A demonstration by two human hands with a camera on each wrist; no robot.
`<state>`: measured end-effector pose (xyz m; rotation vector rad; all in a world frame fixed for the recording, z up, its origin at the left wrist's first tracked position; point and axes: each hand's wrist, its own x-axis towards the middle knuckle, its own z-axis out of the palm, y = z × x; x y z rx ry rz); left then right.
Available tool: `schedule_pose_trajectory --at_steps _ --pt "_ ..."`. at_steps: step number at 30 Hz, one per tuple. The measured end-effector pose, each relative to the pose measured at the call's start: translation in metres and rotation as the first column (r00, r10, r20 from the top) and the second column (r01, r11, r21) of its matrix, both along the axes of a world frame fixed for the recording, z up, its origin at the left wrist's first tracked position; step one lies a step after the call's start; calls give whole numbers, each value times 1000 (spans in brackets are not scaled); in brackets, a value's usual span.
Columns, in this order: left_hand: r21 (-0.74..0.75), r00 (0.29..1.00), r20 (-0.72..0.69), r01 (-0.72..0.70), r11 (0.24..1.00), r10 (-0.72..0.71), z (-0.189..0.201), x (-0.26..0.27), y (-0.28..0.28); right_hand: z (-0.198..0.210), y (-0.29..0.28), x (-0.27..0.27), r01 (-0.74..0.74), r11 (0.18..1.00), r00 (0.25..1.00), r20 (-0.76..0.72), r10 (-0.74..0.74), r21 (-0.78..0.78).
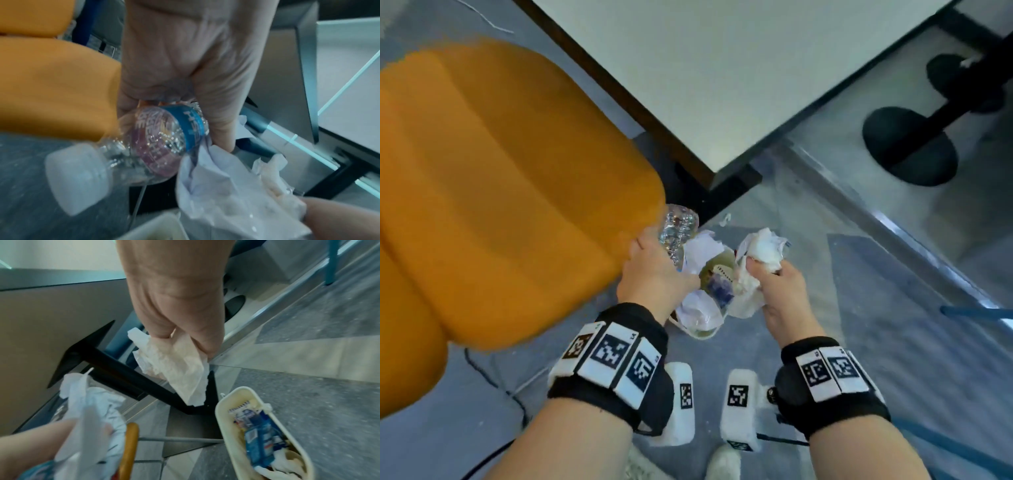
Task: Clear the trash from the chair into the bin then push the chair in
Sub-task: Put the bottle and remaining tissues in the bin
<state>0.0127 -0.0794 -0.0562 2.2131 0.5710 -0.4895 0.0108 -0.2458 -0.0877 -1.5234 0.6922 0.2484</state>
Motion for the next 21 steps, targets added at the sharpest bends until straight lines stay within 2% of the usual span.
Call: schedule_pose_trajectory --at_steps 5,10,15,18,21 --pt "39 991 -96 92 995 -88 -36 -23 -70 -36 -69 -34 174 985 981 -83 -174 -14" --pt "87 986 -152 81 993 -67 -81 -13 -91 -80 -98 -41 115 993 980 -165 -115 -14" --pt "138 979 -200 64 988 -35 -140 11 -106 -146 -77 -12 -49 996 970 -243 28 -78" --pt "86 980 -193 63 994 -45 -184 26 -112 -190 -57 9 -54 997 957 -289 35 -58" --pt "80 973 -220 95 992 -76 -224 41 -112 -218 -38 29 -24 999 971 -238 34 44"
